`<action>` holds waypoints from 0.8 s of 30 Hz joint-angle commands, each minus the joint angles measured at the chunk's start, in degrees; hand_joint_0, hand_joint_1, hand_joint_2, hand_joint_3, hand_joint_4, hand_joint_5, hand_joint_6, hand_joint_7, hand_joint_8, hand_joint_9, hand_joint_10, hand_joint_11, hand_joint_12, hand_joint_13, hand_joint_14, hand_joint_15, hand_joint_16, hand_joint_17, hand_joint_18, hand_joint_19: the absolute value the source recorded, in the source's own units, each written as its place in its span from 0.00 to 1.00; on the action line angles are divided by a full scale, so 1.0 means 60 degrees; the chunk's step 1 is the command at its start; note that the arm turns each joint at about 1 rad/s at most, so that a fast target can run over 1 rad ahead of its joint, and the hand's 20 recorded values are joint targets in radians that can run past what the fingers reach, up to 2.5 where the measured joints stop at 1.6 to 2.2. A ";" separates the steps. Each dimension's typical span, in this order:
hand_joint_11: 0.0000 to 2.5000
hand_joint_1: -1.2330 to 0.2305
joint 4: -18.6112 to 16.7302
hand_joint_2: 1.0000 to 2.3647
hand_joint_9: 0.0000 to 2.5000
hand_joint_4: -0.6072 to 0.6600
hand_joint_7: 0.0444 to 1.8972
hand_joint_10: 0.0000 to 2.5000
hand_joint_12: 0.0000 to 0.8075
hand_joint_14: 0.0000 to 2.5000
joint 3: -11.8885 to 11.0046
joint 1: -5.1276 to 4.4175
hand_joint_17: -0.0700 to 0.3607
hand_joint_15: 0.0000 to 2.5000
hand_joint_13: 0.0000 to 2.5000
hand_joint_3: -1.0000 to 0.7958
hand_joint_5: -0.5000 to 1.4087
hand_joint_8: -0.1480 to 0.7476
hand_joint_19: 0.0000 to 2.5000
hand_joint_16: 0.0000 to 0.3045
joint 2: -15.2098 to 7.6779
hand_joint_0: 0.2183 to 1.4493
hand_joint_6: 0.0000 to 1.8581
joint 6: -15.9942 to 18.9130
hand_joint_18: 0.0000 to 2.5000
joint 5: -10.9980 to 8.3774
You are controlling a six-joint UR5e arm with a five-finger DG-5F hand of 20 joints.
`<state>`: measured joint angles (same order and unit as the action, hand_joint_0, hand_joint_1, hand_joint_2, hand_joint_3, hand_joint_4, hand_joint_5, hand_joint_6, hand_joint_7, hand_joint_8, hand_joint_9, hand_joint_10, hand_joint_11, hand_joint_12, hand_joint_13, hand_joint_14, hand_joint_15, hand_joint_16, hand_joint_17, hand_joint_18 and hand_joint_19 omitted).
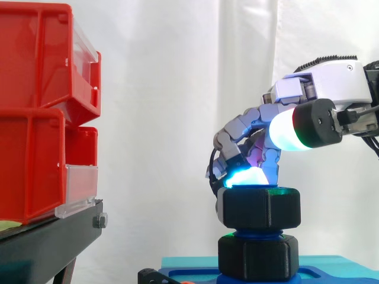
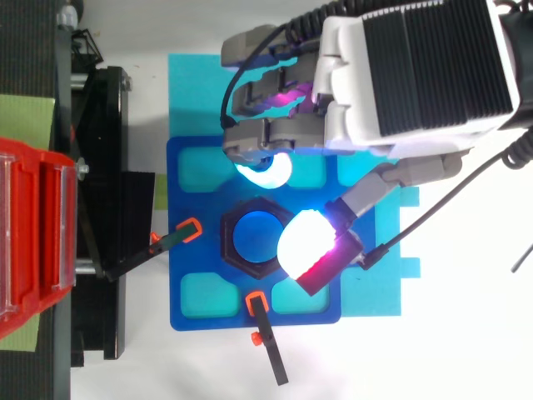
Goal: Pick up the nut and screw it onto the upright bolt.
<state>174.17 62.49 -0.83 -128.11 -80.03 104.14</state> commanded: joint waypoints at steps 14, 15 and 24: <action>0.00 0.73 0.0753 0.00 0.42 0.68 0.45 0.00 0.31 0.00 -0.1304 0.0050 0.29 0.00 0.28 0.28 0.23 0.47 0.00 0.08 -0.0005 0.25 0.27 -0.0284 0.15 0.0221; 0.00 0.74 0.0723 0.00 0.41 0.68 0.44 0.00 0.31 0.00 -0.1128 0.0021 0.29 0.00 0.28 0.28 0.23 0.48 0.00 0.08 -0.0005 0.25 0.27 -0.0270 0.15 0.0162; 0.00 0.74 -0.0361 0.00 0.39 0.66 0.37 0.00 0.32 0.00 0.0029 -0.0301 0.30 0.00 0.27 0.28 0.22 0.46 0.00 0.09 -0.0005 0.24 0.27 -0.0006 0.13 -0.0365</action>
<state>174.40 60.94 -2.04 -128.14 -80.73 102.74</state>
